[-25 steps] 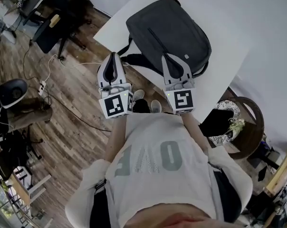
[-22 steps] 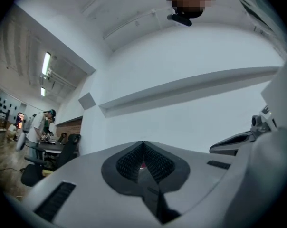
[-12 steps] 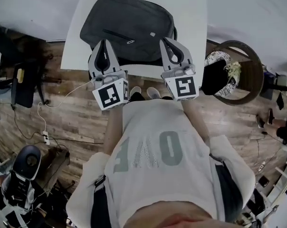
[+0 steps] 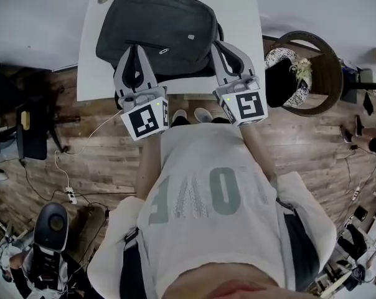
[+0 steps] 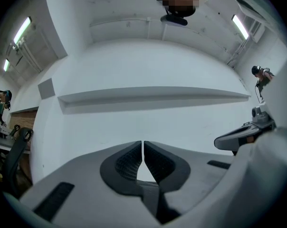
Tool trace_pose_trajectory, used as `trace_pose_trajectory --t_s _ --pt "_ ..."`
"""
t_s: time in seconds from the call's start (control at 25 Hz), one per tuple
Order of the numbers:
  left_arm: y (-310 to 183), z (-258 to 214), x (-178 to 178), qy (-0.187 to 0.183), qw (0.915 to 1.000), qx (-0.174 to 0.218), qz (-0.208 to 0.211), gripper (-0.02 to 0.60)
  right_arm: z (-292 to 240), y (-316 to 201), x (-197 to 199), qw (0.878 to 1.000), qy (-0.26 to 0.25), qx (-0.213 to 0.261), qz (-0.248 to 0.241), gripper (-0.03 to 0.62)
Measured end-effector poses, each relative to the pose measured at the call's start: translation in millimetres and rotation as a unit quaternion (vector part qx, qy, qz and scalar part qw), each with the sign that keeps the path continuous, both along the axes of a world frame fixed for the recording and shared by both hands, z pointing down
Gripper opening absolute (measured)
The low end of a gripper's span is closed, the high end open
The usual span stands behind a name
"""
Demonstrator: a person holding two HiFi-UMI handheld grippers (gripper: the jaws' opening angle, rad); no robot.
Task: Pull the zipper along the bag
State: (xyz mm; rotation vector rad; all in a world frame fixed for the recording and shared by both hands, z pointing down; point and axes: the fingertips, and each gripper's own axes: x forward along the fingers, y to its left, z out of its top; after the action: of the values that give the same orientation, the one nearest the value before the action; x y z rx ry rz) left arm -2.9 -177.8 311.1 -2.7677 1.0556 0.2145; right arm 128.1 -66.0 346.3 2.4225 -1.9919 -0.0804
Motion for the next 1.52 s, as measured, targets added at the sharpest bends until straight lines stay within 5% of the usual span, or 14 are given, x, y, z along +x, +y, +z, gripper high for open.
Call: trace_pose_trajectory --t_s 0.2,0.24,0.28,0.4,0.8,1.0,1.12,1.32,1.52 --pt "-4 3 0 0.0 0.9999 -0.009 0.01 0.028 8 -7 4 1.0 -0.016 -0.017 -0.007 0.031" --pt "-6 4 -3 0.003 0.9998 -0.016 0.01 0.051 11 -10 3 0.999 -0.025 -0.024 -0.015 0.08" --pt "-9 6 -5 0.007 0.9996 -0.025 0.008 0.164 16 -13 2 0.999 -0.041 -0.028 -0.022 0.245" --pt "-18 13 -10 0.002 0.9993 -0.036 -0.007 0.321 26 -19 10 0.995 -0.089 -0.02 -0.031 0.36" --pt "-32 49 -48 -0.032 0.9962 -0.058 -0.057 0.36 43 -22 17 0.995 -0.078 -0.051 -0.041 0.373" --pt "-43 88 -67 -0.042 0.9901 -0.109 -0.078 0.36 63 -29 15 0.993 -0.061 -0.09 -0.056 0.373" --pt "-48 129 -75 -0.111 0.9815 -0.128 -0.089 0.36 74 -36 14 0.99 -0.063 -0.107 -0.062 0.373" --pt "-38 192 -78 -0.252 0.9548 -0.132 -0.087 0.359 82 -39 8 0.988 -0.067 -0.118 -0.077 0.371" --pt "-43 230 -68 -0.339 0.9303 -0.12 -0.075 0.359 87 -39 3 0.986 -0.065 -0.127 -0.087 0.371"
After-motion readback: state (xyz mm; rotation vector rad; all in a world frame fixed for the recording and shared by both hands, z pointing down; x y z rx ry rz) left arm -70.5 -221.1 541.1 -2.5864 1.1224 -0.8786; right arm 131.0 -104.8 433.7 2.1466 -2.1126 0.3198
